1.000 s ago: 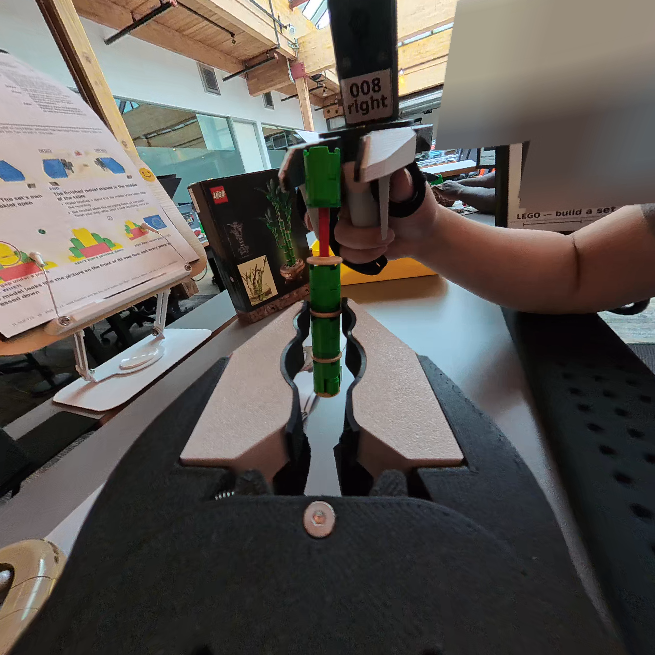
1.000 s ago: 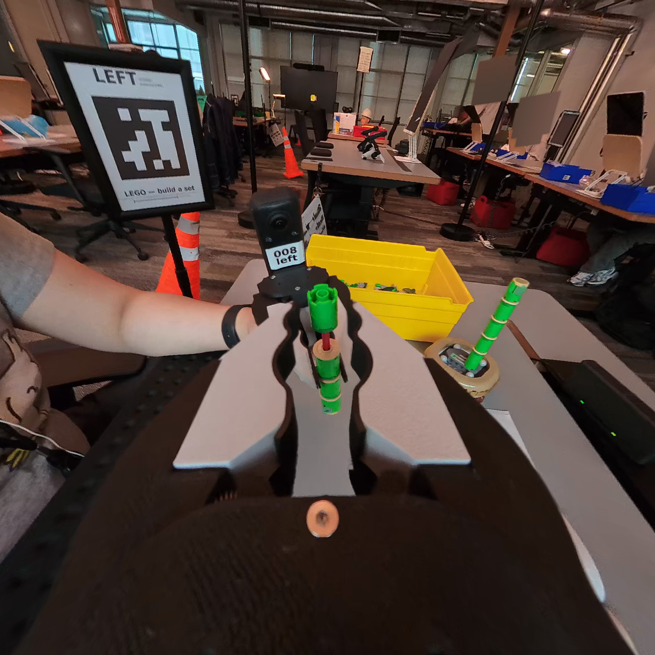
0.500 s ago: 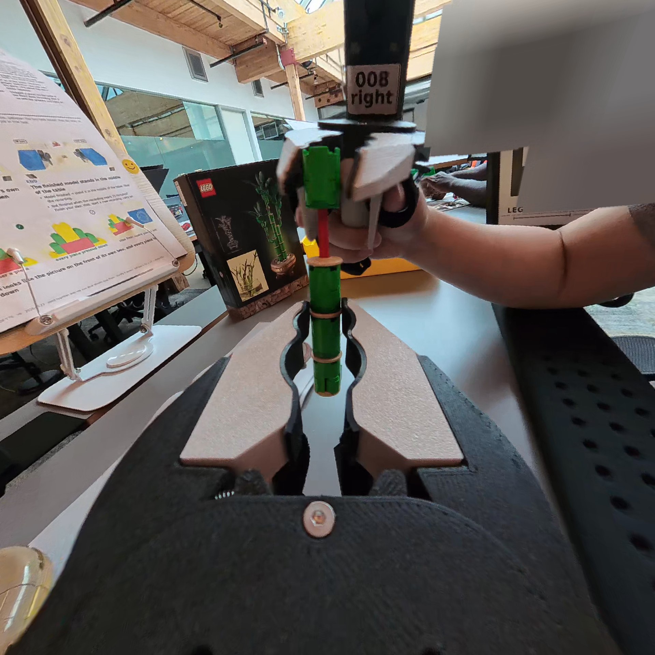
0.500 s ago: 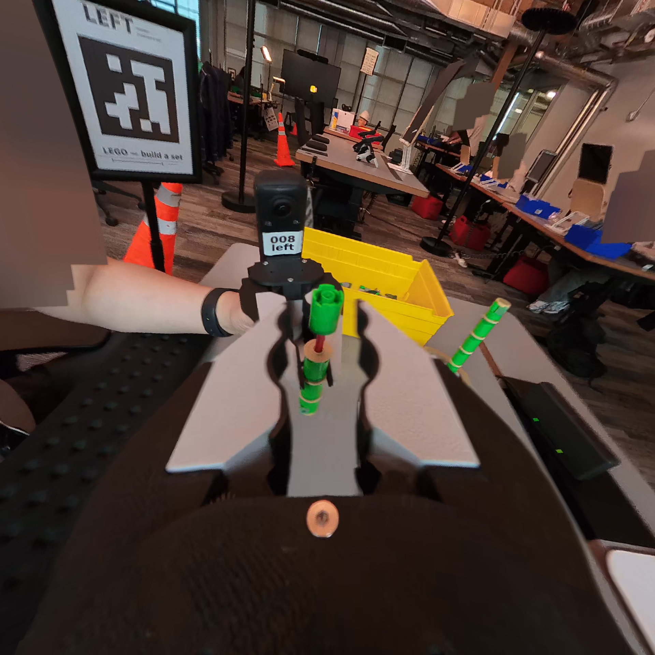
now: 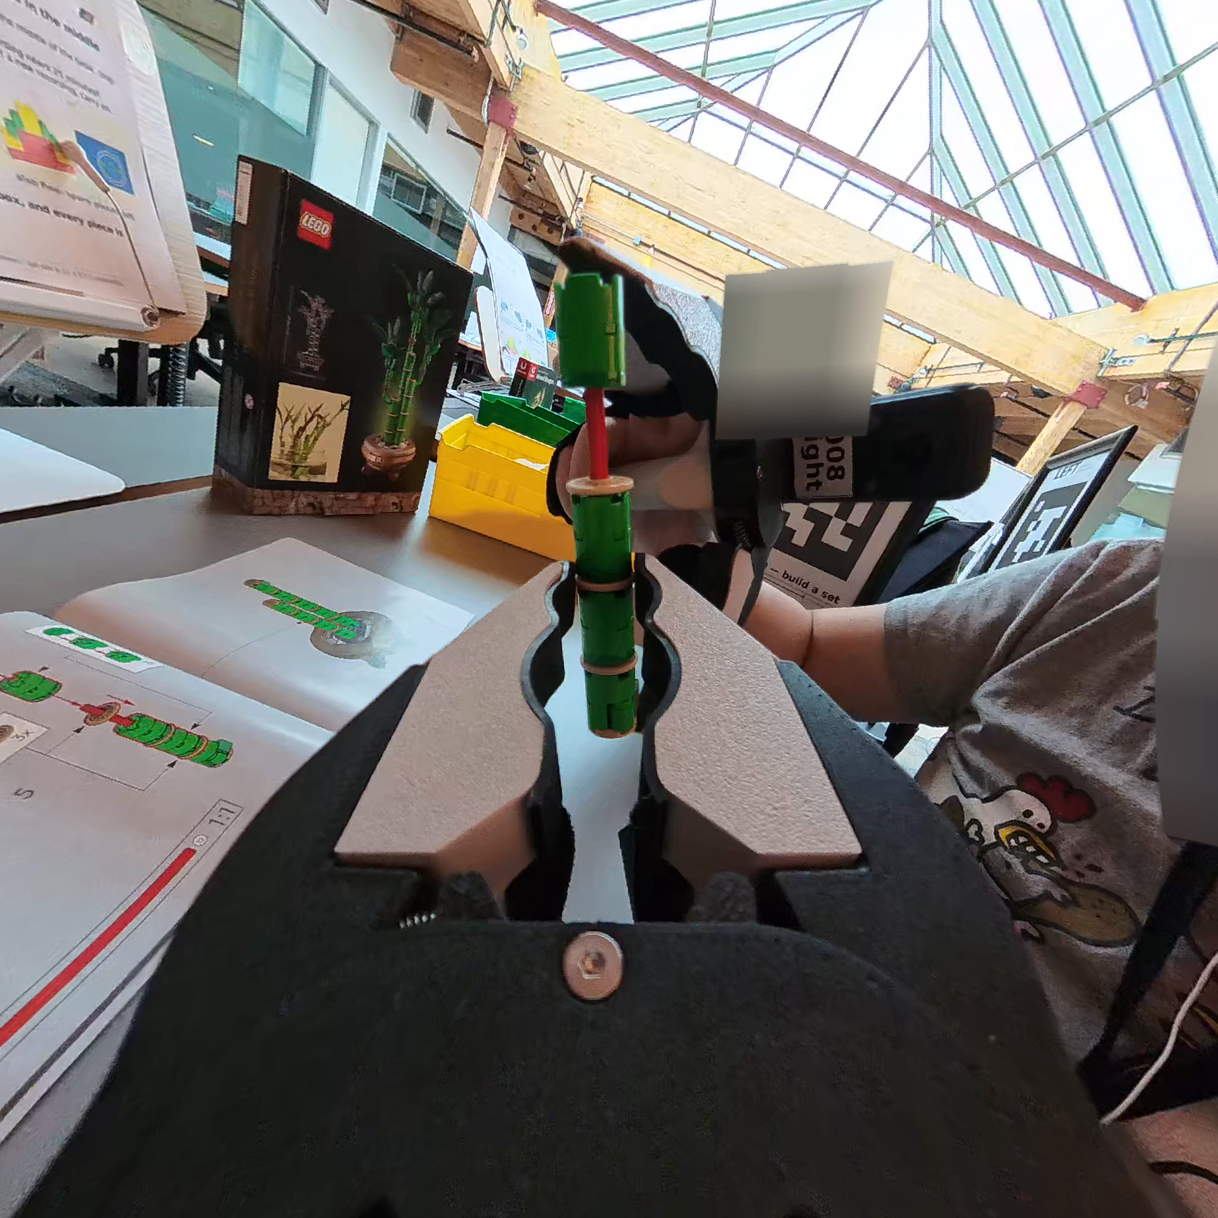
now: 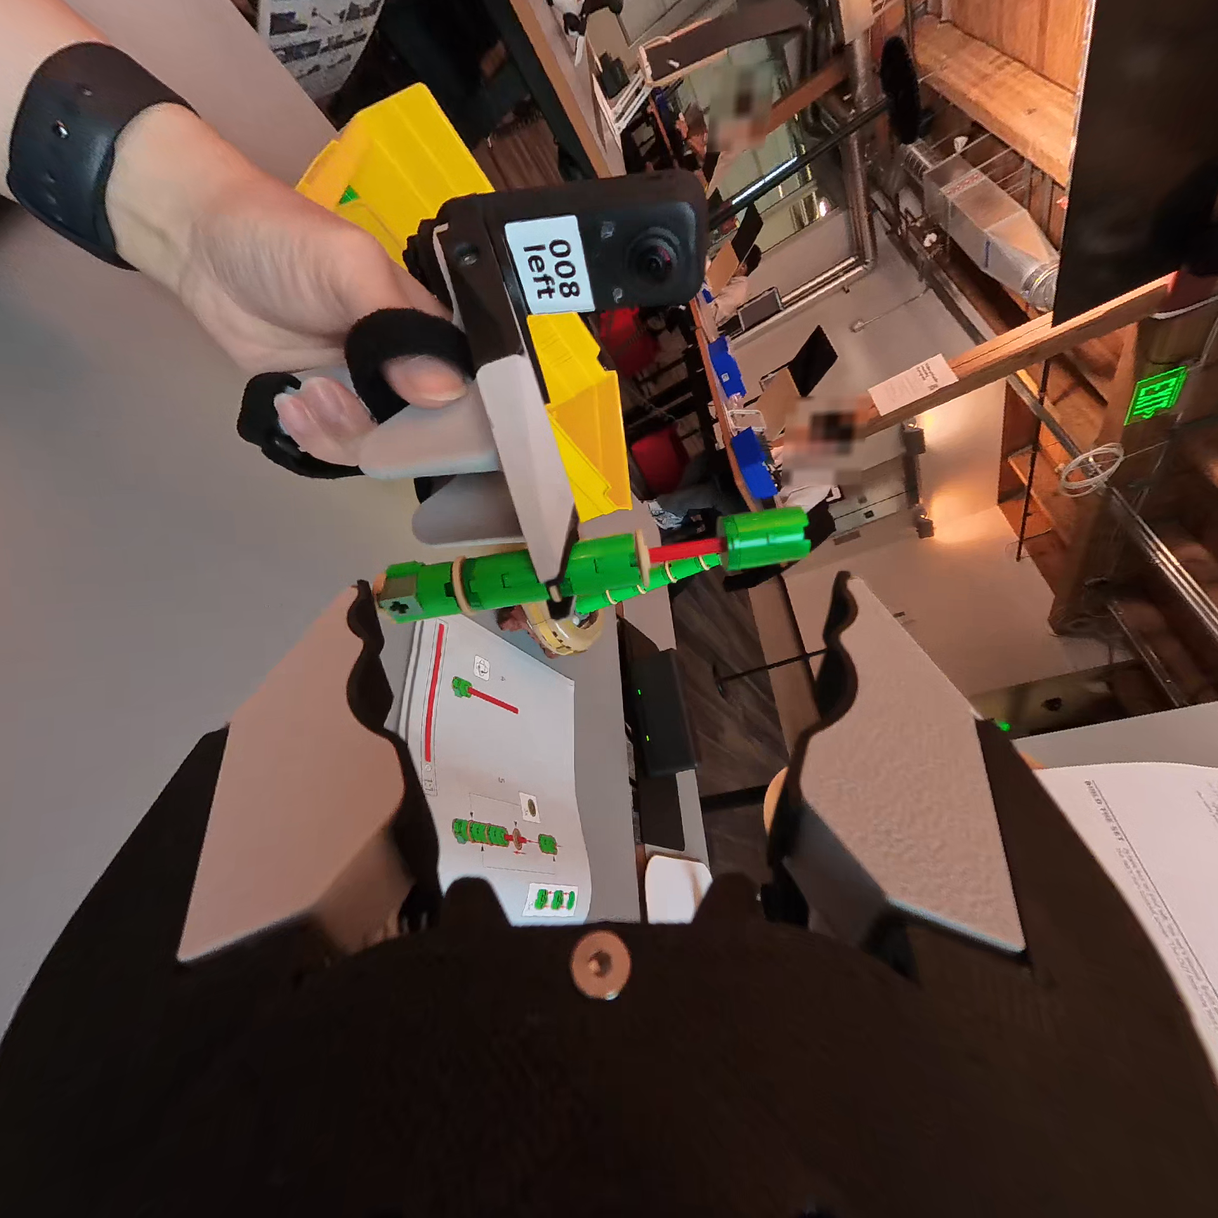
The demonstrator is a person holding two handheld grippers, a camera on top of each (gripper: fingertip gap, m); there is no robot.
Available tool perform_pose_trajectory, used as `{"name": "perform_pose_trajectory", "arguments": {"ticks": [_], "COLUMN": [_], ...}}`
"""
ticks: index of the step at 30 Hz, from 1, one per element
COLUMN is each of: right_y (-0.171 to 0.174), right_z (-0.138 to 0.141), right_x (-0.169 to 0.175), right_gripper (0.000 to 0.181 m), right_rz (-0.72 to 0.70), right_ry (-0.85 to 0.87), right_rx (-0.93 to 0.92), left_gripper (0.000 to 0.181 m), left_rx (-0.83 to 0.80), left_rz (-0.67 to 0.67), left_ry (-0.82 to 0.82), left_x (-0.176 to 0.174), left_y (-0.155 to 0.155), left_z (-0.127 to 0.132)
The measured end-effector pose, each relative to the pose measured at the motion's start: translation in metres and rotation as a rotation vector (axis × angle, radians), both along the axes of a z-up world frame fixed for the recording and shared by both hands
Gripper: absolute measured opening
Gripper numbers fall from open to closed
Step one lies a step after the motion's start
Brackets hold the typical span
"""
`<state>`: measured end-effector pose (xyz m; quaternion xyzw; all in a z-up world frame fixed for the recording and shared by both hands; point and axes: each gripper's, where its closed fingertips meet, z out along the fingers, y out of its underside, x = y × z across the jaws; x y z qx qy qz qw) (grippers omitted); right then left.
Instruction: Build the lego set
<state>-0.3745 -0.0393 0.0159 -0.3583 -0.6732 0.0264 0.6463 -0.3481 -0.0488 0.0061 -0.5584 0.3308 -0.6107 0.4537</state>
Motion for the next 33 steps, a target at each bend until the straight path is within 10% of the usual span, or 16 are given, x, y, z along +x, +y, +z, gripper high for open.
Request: {"name": "perform_pose_trajectory", "arguments": {"ticks": [33], "right_y": [-0.004], "right_z": [0.000], "right_x": [0.001], "right_gripper": [0.129], "right_rz": [0.043], "right_ry": [0.008], "right_rx": [-0.065], "left_gripper": [0.037], "left_rx": [-0.024], "left_rz": [-0.083], "left_ry": [-0.039], "left_x": [0.005], "left_y": [-0.009], "left_z": [0.003]}}
